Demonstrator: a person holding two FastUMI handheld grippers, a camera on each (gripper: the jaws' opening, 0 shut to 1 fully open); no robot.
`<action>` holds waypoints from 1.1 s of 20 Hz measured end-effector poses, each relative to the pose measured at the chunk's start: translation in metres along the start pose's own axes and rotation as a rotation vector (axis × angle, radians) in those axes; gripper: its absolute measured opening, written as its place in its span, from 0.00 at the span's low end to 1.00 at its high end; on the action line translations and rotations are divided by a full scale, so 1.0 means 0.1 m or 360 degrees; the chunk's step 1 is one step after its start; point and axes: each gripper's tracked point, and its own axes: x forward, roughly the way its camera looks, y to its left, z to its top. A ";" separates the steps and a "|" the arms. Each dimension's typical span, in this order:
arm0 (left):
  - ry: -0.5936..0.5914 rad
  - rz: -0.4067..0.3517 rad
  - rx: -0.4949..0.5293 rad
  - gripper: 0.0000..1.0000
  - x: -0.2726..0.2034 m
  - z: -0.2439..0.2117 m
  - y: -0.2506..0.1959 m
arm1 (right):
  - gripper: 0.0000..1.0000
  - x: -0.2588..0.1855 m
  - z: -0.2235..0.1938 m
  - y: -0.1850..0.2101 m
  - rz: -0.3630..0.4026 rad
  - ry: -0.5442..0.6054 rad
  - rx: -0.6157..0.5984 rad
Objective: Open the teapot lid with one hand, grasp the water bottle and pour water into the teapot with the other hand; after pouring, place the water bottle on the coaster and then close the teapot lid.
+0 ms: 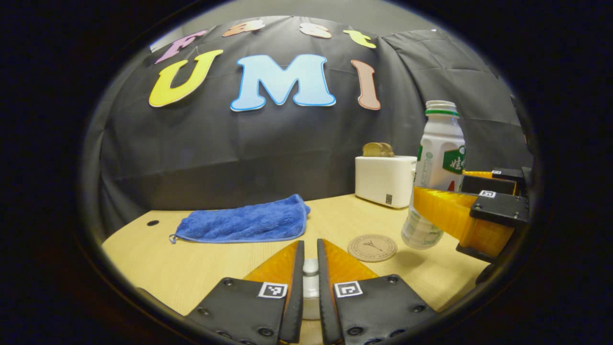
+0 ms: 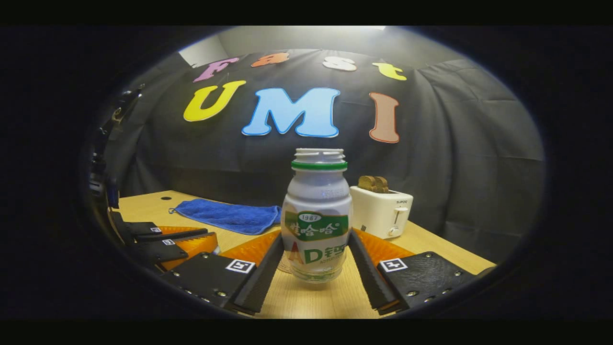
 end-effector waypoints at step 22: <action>-0.0022 0.0048 -0.0223 0.30 -1.13 -0.02 0.25 | 0.80 0.24 -0.25 0.05 0.0099 0.0143 0.0185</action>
